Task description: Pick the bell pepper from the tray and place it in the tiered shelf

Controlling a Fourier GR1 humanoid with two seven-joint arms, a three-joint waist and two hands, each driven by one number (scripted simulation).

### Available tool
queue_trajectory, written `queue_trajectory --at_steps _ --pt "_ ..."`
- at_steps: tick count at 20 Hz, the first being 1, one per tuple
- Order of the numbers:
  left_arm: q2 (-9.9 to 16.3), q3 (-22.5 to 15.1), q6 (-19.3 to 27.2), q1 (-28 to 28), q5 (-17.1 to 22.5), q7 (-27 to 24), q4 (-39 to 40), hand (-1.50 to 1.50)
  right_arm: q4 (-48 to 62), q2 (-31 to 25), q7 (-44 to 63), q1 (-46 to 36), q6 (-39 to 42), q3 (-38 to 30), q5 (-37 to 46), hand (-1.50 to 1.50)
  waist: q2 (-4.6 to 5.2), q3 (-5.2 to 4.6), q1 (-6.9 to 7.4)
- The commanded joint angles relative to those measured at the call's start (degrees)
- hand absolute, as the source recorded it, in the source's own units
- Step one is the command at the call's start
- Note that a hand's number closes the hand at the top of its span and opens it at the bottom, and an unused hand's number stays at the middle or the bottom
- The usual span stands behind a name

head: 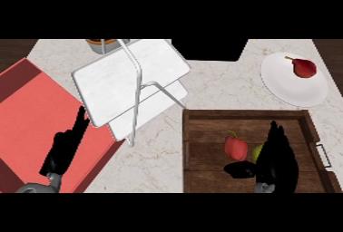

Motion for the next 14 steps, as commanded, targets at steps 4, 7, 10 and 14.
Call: queue_trajectory --at_steps 4,7,10,14 --pt "-3.0 -0.4 -0.3 -1.7 0.5 -1.6 1.2 0.00 7.6 0.8 14.6 -8.5 4.0 -1.4 1.6 -1.50 -0.06 -0.38 -1.51" --pt "-4.0 -1.5 0.4 0.8 -0.1 -2.3 0.3 0.00 7.8 0.8 14.6 -8.7 6.3 -2.8 2.1 -1.50 -0.27 -0.32 -1.78" --pt "-3.9 -1.5 -0.1 0.9 -0.4 -3.7 0.9 0.00 11.1 0.8 14.6 -10.3 6.0 -2.9 0.8 -1.50 -0.16 -0.32 -1.56" --pt "-3.5 -1.0 0.0 2.0 -0.7 -5.0 1.6 0.00 12.8 0.8 14.6 -9.7 4.9 -2.6 0.2 -1.50 -0.26 -0.30 -1.76"
